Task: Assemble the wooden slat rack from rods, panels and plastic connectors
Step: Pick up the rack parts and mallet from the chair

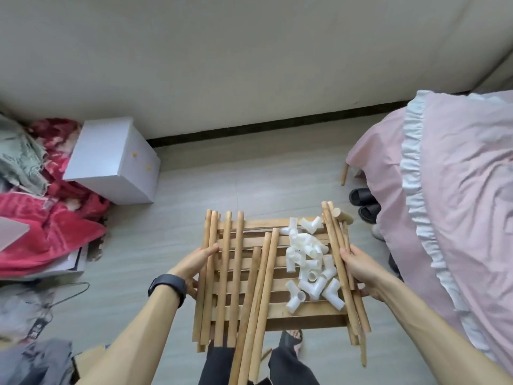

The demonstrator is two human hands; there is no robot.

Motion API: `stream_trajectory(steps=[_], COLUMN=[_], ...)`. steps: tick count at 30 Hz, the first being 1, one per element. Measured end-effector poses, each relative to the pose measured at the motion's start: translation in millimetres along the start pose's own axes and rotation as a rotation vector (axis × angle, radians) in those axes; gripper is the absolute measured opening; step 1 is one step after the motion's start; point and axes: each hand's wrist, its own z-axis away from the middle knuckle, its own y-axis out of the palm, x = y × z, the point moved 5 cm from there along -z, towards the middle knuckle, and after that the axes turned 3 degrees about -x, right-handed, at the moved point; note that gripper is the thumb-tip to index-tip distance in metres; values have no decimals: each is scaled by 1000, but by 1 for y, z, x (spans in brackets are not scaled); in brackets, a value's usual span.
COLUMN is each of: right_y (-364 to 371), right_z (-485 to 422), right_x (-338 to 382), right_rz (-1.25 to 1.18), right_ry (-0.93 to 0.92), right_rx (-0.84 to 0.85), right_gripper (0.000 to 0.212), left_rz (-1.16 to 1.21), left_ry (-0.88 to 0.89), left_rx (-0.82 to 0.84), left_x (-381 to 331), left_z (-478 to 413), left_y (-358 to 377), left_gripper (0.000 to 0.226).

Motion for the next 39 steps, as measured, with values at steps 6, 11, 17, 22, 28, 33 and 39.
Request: stream_trajectory(steps=[6, 11, 17, 22, 28, 33, 39], right_y=[17, 51, 85, 123, 179, 217, 233], right_z=[-47, -133, -230, -370, -529, -613, -668], right_x=[-16, -47, -96, -151, -218, -255, -273], right_rz=[12, 18, -5, 6, -26, -52, -42], right_ry=[9, 71, 100, 84, 47, 32, -14], right_rx=[29, 23, -2, -58, -114, -134, -173], right_gripper=[24, 27, 26, 26, 22, 24, 24], left_rz=[39, 46, 75, 106, 64, 65, 66], left_ry=[-19, -43, -12, -52, -51, -20, 41], left_rx=[-40, -65, -56, -23, -27, -30, -39], left_x=[20, 35, 50, 79, 113, 124, 128], left_z=[-36, -126, -231, -376, -551, -652, -720], left_y=[14, 38, 71, 119, 162, 185, 208], left_gripper=[57, 61, 61, 60, 57, 68, 79])
